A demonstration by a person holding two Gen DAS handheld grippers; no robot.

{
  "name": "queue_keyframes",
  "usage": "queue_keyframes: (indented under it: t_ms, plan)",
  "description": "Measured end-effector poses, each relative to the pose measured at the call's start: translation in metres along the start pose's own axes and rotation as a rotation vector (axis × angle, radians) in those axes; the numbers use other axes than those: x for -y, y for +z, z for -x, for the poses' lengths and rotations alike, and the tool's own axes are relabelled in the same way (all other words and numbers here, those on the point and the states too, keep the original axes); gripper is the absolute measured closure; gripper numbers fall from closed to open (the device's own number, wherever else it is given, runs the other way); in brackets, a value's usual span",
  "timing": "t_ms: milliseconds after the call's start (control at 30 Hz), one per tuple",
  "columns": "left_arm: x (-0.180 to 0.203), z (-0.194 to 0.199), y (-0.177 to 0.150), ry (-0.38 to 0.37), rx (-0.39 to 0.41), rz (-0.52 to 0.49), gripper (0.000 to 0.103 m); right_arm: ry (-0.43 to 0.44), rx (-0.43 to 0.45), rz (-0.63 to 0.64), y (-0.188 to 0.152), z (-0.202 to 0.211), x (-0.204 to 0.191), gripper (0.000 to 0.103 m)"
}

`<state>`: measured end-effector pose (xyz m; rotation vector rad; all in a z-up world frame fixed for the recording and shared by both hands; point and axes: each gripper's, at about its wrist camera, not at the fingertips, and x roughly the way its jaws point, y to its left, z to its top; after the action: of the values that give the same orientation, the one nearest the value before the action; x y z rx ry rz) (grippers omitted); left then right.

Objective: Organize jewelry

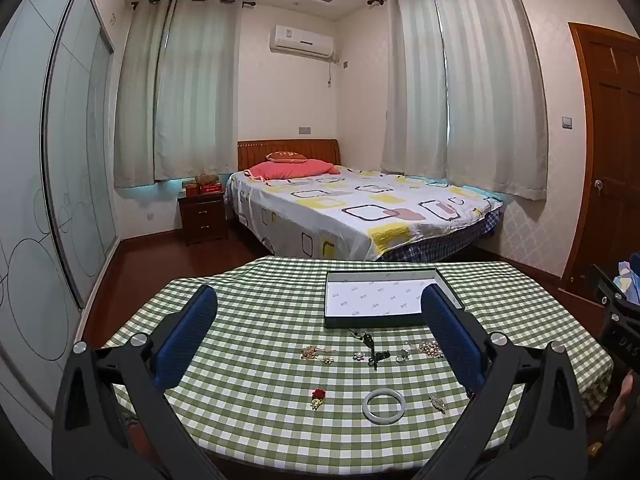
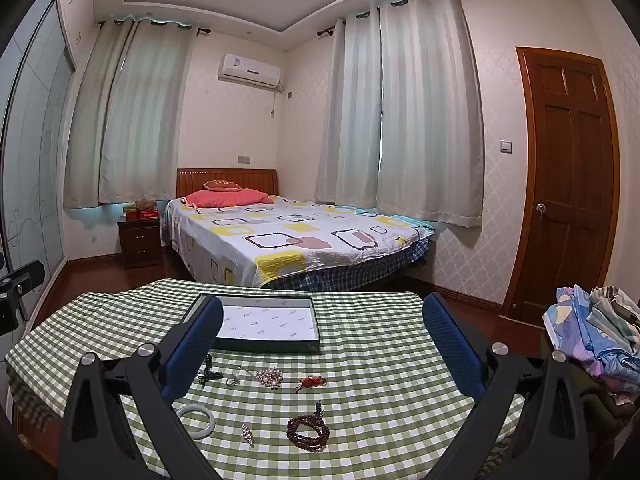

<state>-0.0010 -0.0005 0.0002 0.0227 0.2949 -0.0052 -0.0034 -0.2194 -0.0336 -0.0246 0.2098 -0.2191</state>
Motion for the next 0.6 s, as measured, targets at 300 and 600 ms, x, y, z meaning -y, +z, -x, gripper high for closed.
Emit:
queue_keyframes:
  t_ms: [300,600]
  plan:
    - [0.0032,0.0017,0.0079,0.007,0.000,-0.003,0.004,-0.001,0.004,0.002,0.0011,0.0005,-0.0007,0.006]
    - [-0.0016,0.0037,0.0074,0.002,0.000,0.010,0.004,0.000,0.002,0.000,0.0005,-0.0005,0.0010,0.006]
